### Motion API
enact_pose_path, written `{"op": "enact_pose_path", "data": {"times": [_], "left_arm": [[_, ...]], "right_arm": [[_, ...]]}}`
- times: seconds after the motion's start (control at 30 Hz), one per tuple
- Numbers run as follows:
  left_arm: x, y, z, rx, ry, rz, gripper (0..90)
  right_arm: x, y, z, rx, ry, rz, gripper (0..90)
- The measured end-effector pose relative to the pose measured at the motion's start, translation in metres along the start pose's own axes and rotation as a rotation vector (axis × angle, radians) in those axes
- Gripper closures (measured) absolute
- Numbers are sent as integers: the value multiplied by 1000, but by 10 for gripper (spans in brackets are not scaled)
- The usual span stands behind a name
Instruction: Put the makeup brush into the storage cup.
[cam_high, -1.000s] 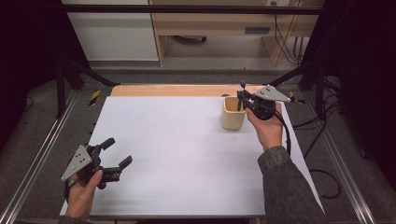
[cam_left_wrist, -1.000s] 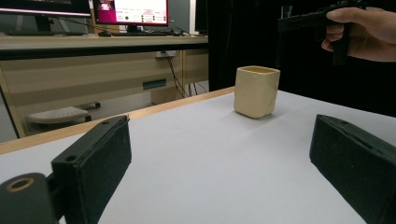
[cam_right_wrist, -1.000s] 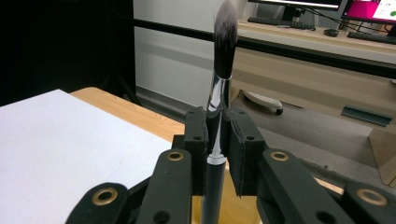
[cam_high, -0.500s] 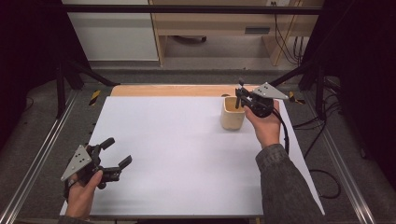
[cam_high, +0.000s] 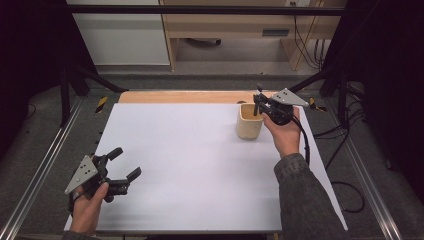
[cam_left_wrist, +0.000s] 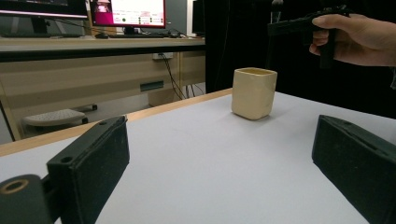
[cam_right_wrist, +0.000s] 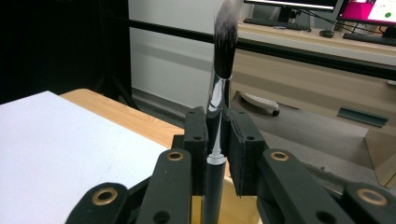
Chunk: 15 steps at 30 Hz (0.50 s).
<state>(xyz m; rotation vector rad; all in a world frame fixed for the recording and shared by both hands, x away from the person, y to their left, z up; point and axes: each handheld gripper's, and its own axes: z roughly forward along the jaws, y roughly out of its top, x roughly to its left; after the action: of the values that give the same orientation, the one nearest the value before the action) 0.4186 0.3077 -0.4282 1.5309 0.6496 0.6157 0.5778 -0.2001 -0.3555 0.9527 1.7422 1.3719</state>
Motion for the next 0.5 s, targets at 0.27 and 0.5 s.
{"op": "enact_pose_path", "data": {"times": [0.27, 0.5], "left_arm": [[-1, 0, 1, 2, -14, 19, 44], [-1, -1, 4, 4, -27, 17, 43]], "right_arm": [[2, -2, 2, -6, 7, -12, 789], [1, -4, 3, -4, 2, -11, 789]]}}
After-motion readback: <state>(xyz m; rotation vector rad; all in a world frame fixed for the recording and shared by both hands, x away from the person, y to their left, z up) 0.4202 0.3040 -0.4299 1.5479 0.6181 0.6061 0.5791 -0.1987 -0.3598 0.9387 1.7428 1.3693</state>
